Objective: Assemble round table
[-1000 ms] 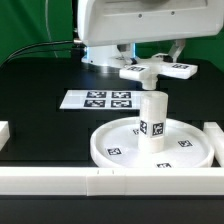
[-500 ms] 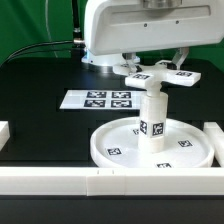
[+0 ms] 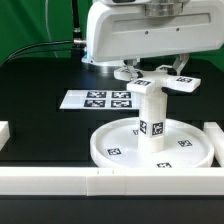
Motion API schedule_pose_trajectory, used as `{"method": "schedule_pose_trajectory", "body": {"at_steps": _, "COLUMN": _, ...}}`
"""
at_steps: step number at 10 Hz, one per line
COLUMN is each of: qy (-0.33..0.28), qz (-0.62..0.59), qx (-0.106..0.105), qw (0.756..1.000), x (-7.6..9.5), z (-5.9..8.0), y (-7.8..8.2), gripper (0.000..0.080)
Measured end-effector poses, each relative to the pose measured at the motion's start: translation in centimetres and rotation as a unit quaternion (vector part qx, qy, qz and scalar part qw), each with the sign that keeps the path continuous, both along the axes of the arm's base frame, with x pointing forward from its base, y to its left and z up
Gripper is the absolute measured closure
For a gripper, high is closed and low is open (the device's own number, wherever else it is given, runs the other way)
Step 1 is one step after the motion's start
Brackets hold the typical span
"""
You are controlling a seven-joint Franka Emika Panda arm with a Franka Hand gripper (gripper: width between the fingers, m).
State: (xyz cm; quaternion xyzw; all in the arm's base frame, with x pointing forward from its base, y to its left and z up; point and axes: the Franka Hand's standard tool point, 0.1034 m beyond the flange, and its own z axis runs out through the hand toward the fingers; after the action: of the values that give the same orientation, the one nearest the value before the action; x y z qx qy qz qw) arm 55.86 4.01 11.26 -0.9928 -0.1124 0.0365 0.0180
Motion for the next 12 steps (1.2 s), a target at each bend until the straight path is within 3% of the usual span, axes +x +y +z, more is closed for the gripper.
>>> {"method": "schedule_pose_trajectory", "body": {"at_steps": 3, "qy": -0.002, "qz": 0.0, "qx": -0.001, "qw": 1.0, "x": 0.05, "z": -0.81, "y": -0.04, "gripper": 0.0351}}
{"method": "schedule_pose_trajectory", "body": {"at_steps": 12, "qy": -0.011, "qz": 0.005, "qx": -0.001, "qw": 1.0, "x": 0.46, "z": -0.81, "y": -0.04, "gripper": 0.0351}}
